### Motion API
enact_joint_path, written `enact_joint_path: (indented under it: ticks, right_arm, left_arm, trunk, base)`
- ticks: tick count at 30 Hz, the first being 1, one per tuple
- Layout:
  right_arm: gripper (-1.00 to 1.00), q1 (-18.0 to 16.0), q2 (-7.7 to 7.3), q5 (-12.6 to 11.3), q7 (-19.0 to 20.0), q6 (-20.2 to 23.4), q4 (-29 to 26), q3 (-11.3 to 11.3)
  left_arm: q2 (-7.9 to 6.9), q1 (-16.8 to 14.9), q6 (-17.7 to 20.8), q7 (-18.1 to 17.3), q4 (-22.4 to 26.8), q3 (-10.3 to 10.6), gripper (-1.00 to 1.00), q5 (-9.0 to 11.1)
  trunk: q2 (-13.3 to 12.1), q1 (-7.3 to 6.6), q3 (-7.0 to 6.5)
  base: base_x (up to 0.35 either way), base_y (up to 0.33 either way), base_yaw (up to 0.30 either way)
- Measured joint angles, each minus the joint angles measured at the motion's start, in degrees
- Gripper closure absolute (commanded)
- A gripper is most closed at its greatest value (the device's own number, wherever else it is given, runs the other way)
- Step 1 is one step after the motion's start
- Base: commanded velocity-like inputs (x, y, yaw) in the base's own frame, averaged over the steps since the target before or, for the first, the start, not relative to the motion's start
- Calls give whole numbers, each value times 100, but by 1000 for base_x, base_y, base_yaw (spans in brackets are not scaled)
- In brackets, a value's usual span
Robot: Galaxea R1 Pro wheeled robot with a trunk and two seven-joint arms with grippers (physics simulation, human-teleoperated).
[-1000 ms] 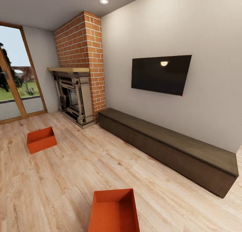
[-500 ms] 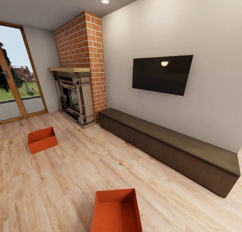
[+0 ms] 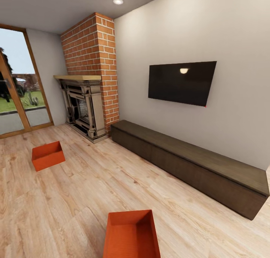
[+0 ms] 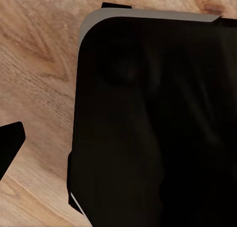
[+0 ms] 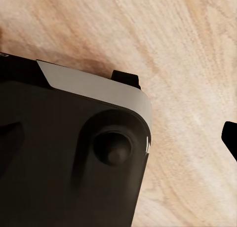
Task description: Move the two storage containers from the living room to the garage. In the garage, place one container on the floor and stack the other container on top of it (either order is fine).
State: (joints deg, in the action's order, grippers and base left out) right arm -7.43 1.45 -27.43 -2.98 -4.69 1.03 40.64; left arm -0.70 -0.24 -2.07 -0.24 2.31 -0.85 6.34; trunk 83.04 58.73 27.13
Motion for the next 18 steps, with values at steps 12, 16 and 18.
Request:
enact_joint_path:
  ticks: [12, 16, 18]
  right_arm:
    - [-100, 0, 0, -14, 0, 8, 0, -33]
    - [-100, 0, 0, -12, 0, 8, 0, -26]
    - [-100, 0, 0, -4, 0, 7, 0, -12]
  left_arm:
    - [0, 0, -6, 0, 0, -13, -100, 1]
    - [0, 0, -7, 0, 0, -15, -100, 1]
    - [0, 0, -7, 0, 0, -15, -100, 1]
  trunk:
    - [0, 0, 0]
    - [0, 0, 0]
    - [0, 0, 0]
  base:
    - [0, 0, 0]
    - [0, 0, 0]
    - [0, 0, 0]
